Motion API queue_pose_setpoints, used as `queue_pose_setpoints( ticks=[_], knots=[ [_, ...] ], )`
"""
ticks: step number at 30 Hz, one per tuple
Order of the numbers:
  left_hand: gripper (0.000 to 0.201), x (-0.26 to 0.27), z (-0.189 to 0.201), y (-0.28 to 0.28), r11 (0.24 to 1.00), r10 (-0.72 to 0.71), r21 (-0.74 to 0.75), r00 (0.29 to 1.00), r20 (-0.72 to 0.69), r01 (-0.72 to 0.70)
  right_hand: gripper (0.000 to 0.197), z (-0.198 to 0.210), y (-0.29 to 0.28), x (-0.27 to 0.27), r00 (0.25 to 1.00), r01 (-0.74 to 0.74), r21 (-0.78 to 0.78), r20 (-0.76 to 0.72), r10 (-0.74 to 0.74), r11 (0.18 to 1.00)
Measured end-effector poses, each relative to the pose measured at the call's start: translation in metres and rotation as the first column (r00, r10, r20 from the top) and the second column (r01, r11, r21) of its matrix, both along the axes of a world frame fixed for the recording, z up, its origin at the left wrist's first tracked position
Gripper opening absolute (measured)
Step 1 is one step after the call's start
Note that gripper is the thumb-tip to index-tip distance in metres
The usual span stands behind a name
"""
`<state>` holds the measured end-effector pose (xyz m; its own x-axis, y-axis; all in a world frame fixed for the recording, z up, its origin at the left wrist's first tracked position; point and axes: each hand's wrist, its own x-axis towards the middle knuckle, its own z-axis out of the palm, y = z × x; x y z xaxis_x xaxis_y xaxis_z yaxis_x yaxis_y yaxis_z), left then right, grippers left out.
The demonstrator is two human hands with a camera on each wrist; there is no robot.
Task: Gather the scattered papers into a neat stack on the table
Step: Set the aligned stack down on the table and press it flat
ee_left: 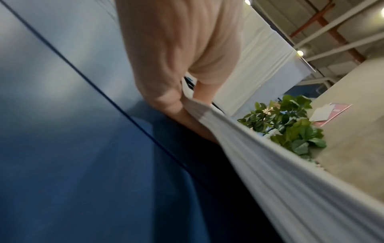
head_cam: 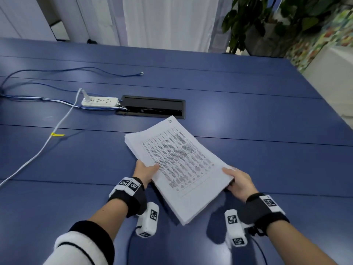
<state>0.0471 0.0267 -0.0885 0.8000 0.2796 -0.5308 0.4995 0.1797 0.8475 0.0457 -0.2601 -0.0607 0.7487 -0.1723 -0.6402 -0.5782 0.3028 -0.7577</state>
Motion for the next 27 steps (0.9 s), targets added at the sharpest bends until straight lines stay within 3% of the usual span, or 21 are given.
queue_pose_setpoints(
  ticks=[2,5,8,11,13,15,19,21,24,27],
  knots=[
    [0.042,-0.003,0.011,0.014,0.995,-0.099,-0.002,0.995,0.034,0.099,0.03,0.01,-0.007,0.009,0.975,-0.223,-0.128,-0.042,0.22,0.966],
    [0.042,-0.004,0.025,0.027,0.965,-0.262,0.0,0.964,0.038,0.262,0.019,0.02,0.005,0.019,0.81,-0.587,-0.18,-0.154,0.567,0.79],
    [0.041,0.0,0.032,0.025,0.916,-0.401,0.0,0.915,0.051,0.402,0.026,0.024,0.031,0.026,0.742,-0.666,-0.307,-0.182,0.645,0.68],
    [0.039,0.012,0.025,0.022,0.903,-0.428,0.045,0.903,0.021,0.427,0.033,0.013,0.041,0.034,0.691,-0.693,-0.45,-0.192,0.697,0.563],
    [0.049,0.021,0.009,0.024,0.902,-0.418,0.105,0.908,-0.026,0.418,0.038,0.005,0.039,0.036,0.651,-0.731,-0.445,-0.231,0.723,0.517],
    [0.061,0.028,-0.005,0.027,0.905,-0.414,0.086,0.909,-0.049,0.417,0.028,0.011,0.037,0.033,0.67,-0.72,-0.417,-0.21,0.712,0.554],
    [0.05,0.029,-0.004,0.018,0.955,-0.287,0.052,0.954,-0.087,0.292,0.018,0.017,0.031,0.029,0.731,-0.678,-0.294,-0.175,0.66,0.674],
    [0.036,0.019,0.006,0.012,0.98,-0.198,-0.026,0.976,-0.092,0.196,0.019,0.015,0.029,0.027,0.753,-0.653,-0.325,-0.183,0.632,0.684],
    [0.016,-0.001,0.015,0.009,0.959,-0.274,-0.099,0.957,-0.097,0.264,0.027,0.014,0.022,0.024,0.765,-0.642,-0.332,-0.213,0.608,0.691],
    [0.022,-0.008,0.016,0.007,0.961,-0.27,0.03,0.959,-0.084,0.273,0.029,0.016,0.025,0.023,0.732,-0.679,-0.313,-0.218,0.646,0.664]
  ],
)
